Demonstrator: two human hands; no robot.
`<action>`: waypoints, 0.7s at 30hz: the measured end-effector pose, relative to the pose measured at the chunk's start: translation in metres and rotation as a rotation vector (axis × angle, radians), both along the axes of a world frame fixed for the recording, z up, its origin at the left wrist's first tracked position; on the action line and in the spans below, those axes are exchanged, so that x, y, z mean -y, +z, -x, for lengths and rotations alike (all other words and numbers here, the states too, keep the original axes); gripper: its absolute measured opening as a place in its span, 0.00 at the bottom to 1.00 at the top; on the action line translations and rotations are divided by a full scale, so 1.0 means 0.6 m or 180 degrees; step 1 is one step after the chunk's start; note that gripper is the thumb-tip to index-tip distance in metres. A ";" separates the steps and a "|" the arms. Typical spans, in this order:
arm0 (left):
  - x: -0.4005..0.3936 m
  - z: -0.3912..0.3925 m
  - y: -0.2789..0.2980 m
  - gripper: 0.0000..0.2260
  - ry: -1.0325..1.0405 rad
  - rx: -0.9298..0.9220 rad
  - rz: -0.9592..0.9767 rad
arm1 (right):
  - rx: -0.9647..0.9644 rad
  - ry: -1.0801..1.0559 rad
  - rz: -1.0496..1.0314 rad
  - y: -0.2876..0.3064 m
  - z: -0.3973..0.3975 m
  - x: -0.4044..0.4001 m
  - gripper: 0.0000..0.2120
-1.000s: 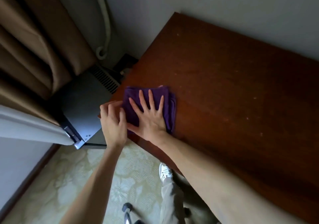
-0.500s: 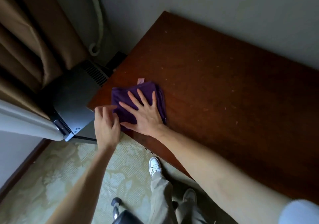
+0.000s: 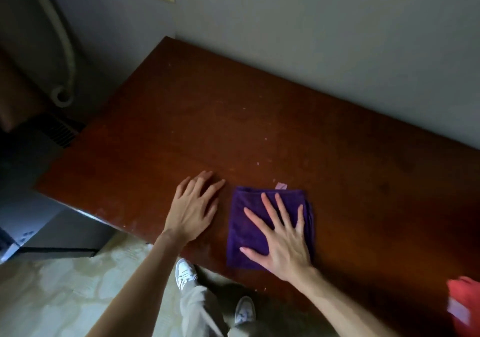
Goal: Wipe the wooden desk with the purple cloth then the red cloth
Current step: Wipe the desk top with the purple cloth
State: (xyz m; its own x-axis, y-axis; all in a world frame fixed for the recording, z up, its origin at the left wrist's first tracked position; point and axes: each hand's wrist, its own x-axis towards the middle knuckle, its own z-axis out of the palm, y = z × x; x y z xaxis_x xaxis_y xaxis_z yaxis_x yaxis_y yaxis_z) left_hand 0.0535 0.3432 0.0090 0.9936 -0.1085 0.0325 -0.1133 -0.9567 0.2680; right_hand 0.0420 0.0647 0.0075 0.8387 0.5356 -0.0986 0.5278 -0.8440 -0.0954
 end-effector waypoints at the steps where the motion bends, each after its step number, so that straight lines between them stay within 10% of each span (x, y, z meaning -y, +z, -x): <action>1: -0.006 -0.005 -0.007 0.22 0.0175 -0.0013 0.0034 | 0.0032 0.0055 -0.0029 0.000 -0.021 -0.006 0.43; 13: -0.015 -0.002 -0.028 0.24 0.0391 -0.0008 -0.0055 | -0.0028 -0.0738 -0.0310 0.010 -0.614 -0.137 0.41; 21: -0.017 -0.007 -0.027 0.23 0.0381 -0.0016 0.0045 | -0.0045 -0.0693 -0.0145 0.007 -0.662 -0.167 0.39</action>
State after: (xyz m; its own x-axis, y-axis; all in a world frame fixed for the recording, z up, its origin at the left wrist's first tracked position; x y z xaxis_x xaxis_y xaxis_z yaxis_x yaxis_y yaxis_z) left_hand 0.0579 0.3532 -0.0070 0.9995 0.0114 0.0282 0.0030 -0.9595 0.2818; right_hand 0.4390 0.1646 0.0116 0.9337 0.3463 -0.0909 0.3320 -0.9325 -0.1421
